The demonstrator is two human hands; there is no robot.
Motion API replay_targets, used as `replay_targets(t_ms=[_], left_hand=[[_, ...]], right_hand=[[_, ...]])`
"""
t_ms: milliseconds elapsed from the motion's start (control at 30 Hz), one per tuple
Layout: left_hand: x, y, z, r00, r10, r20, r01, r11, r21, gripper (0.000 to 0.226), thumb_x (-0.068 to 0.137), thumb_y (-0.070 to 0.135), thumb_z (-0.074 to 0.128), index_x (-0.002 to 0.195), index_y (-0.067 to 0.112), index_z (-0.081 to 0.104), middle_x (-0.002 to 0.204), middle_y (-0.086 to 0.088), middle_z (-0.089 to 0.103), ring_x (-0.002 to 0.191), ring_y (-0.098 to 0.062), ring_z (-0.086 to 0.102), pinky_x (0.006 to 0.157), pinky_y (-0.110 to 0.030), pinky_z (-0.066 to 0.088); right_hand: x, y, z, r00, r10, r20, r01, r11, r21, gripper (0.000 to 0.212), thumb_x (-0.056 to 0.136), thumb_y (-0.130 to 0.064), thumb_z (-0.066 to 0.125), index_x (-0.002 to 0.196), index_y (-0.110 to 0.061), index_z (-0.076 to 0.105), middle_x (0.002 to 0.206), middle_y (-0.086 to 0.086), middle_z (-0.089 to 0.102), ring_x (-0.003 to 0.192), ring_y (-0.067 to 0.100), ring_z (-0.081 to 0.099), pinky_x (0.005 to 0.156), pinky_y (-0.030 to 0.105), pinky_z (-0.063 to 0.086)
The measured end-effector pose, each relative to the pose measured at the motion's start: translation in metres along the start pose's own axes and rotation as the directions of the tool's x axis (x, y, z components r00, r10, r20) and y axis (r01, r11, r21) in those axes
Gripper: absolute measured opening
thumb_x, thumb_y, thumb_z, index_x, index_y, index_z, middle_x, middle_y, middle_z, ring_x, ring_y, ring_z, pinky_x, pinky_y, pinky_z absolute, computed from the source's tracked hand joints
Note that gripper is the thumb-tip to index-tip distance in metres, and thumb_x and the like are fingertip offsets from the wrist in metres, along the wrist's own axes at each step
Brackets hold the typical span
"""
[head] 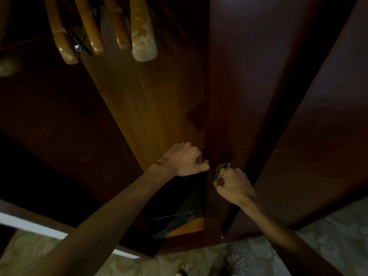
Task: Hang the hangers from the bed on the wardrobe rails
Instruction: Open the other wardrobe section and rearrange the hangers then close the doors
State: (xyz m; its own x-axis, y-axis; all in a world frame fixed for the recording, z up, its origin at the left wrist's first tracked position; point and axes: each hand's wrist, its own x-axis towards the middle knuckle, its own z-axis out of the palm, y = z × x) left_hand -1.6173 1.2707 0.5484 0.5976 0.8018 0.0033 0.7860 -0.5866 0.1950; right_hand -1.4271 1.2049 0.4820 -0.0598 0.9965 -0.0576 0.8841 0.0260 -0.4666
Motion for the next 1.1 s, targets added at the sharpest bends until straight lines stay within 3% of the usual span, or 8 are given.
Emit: replay_targets(t_ms=[67,167,233,500,567,767,1033,1100], left_hand=[[-0.007,-0.004,0.0,1.0,-0.031,0.004,0.031,0.999,-0.026,0.045,0.089,0.061,0.041,0.058,0.029,0.049,0.053,0.009,0.053,0.047,-0.005,0.049,0.047,-0.023,0.03],[-0.019,-0.012,0.001,0.998,-0.067,0.009,0.067,0.996,-0.053,0.045,0.091,0.06,0.042,0.059,0.029,0.049,0.053,0.007,0.054,0.046,-0.007,0.05,0.047,-0.024,0.031],[-0.028,-0.016,0.002,0.996,-0.09,-0.002,0.09,0.994,-0.057,0.045,0.093,0.058,0.043,0.06,0.028,0.05,0.055,0.006,0.055,0.048,-0.008,0.051,0.047,-0.024,0.032],[-0.069,-0.033,-0.001,0.976,-0.209,-0.053,0.209,0.978,-0.018,0.048,0.098,0.048,0.05,0.064,0.014,0.058,0.055,0.001,0.055,0.044,-0.01,0.044,0.048,-0.028,0.037],[-0.08,-0.037,-0.003,0.965,-0.255,-0.058,0.255,0.967,-0.012,0.048,0.098,0.047,0.05,0.068,0.012,0.062,0.059,-0.002,0.06,0.046,-0.011,0.047,0.051,-0.029,0.042],[-0.111,-0.059,-0.012,0.943,-0.33,-0.036,0.33,0.944,-0.028,0.04,0.095,0.05,0.054,0.089,0.015,0.072,0.089,0.001,0.075,0.076,-0.016,0.068,0.068,-0.036,0.057],[-0.153,-0.094,-0.023,0.942,-0.334,-0.006,0.333,0.941,-0.066,0.038,0.098,0.047,0.054,0.077,0.018,0.066,0.081,0.001,0.071,0.07,-0.015,0.065,0.062,-0.032,0.054],[-0.164,-0.103,-0.026,0.943,-0.334,-0.01,0.332,0.94,-0.084,0.039,0.099,0.045,0.053,0.072,0.019,0.064,0.074,0.002,0.068,0.066,-0.018,0.063,0.058,-0.033,0.053]], right_hand=[[0.001,-0.006,0.002,1.0,-0.028,0.011,0.028,1.0,-0.011,0.023,0.091,-0.032,0.067,0.072,-0.025,0.056,0.07,-0.01,0.06,0.06,0.004,0.06,0.053,0.015,0.04],[0.002,-0.017,0.003,0.997,-0.059,0.054,0.059,0.998,0.01,0.022,0.091,-0.03,0.066,0.073,-0.018,0.061,0.068,-0.005,0.063,0.06,0.01,0.065,0.061,0.031,0.058],[0.001,-0.024,0.005,0.994,-0.092,0.059,0.092,0.996,0.008,0.025,0.09,-0.03,0.065,0.068,-0.017,0.059,0.064,-0.003,0.062,0.057,0.012,0.064,0.063,0.035,0.059],[0.003,-0.055,0.022,0.971,-0.213,0.113,0.216,0.976,-0.022,0.028,0.089,-0.034,0.066,0.07,-0.015,0.059,0.06,-0.003,0.06,0.053,0.014,0.062,0.048,0.028,0.047],[0.004,-0.065,0.026,0.961,-0.242,0.136,0.246,0.969,-0.016,0.027,0.089,-0.035,0.067,0.072,-0.014,0.062,0.062,-0.002,0.063,0.055,0.016,0.064,0.051,0.032,0.055],[0.001,-0.101,0.041,0.95,-0.275,0.149,0.283,0.959,-0.034,0.029,0.089,-0.036,0.068,0.07,-0.013,0.064,0.066,-0.001,0.064,0.061,0.018,0.066,0.054,0.033,0.054],[-0.008,-0.153,0.068,0.956,-0.262,0.129,0.268,0.963,-0.031,0.029,0.092,-0.033,0.066,0.073,-0.011,0.065,0.071,0.0,0.064,0.064,0.019,0.065,0.055,0.029,0.046],[-0.01,-0.167,0.074,0.957,-0.259,0.128,0.264,0.964,-0.023,0.028,0.092,-0.033,0.066,0.075,-0.01,0.066,0.073,0.001,0.066,0.067,0.02,0.067,0.057,0.032,0.052]])
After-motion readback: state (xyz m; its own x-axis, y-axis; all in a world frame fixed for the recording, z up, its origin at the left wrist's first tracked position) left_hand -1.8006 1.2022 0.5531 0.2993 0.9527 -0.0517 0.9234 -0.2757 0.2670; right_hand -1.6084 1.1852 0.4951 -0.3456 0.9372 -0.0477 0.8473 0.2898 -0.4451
